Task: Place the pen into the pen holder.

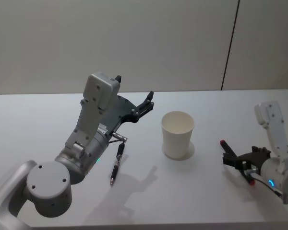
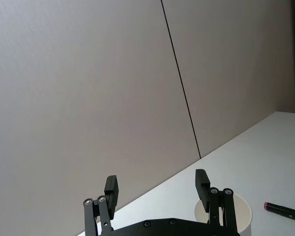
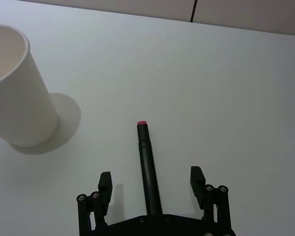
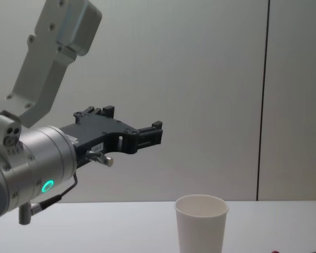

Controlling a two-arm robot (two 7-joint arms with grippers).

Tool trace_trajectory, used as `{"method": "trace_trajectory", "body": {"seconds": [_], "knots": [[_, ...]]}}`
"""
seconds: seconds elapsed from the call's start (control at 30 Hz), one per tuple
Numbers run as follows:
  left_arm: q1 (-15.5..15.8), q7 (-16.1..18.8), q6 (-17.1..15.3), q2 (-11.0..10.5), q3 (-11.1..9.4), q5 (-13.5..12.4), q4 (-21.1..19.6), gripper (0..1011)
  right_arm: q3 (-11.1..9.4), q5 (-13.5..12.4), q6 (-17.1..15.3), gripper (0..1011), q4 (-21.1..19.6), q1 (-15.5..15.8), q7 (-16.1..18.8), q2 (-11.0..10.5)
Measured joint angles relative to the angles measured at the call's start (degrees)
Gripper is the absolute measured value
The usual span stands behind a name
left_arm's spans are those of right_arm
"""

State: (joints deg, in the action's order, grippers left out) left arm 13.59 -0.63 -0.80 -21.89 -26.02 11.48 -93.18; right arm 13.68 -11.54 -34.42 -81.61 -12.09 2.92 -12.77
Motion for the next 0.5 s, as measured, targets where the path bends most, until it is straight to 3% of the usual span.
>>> {"method": "trace_trajectory", "body": {"seconds": [0.5], "knots": [[0.0,0.0,0.0,0.0,0.0,0.0,0.0,1000,0.5,1.2,0.8,1002,4.9,-2.3,0.7,1.6]]}}
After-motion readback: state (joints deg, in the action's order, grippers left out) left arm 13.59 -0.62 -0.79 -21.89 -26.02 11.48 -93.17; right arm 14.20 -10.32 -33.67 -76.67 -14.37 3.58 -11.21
